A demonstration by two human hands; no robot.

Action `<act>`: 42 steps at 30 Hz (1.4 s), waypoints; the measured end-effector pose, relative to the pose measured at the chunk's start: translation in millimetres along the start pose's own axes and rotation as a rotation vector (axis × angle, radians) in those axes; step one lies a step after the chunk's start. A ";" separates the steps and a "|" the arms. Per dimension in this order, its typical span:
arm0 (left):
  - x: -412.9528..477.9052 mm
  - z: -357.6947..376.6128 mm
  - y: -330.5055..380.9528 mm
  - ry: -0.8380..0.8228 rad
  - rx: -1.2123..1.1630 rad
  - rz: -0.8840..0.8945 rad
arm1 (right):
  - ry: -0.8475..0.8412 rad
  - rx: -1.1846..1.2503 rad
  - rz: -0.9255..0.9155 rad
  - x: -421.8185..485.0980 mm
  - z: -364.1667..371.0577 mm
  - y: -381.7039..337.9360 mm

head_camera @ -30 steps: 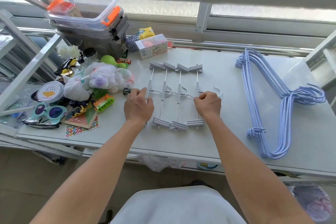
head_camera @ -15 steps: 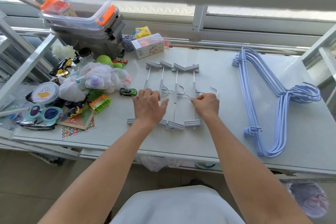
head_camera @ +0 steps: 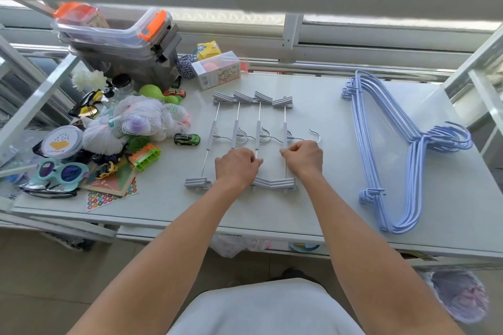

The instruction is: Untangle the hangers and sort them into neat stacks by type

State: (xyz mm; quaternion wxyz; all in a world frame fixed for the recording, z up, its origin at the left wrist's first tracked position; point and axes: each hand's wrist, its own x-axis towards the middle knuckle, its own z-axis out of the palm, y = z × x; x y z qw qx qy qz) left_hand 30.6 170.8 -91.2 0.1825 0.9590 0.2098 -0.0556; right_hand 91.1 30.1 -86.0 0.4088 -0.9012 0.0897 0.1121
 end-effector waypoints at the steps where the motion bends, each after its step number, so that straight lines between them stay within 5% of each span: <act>1: -0.3 -0.5 -0.1 -0.003 0.003 -0.003 | -0.001 -0.004 0.002 0.2 0.4 -0.1; 27: -6.7 -1.3 3.1 0.073 0.038 0.026 | -0.052 0.043 0.017 -3.9 -6.4 -1.0; 34: -30.7 6.4 22.9 0.325 -0.083 0.132 | 0.028 0.087 -0.130 -17.0 -34.5 28.7; 42: -75.9 23.8 62.5 0.348 -0.201 0.120 | 0.094 0.070 -0.282 -38.3 -97.4 65.6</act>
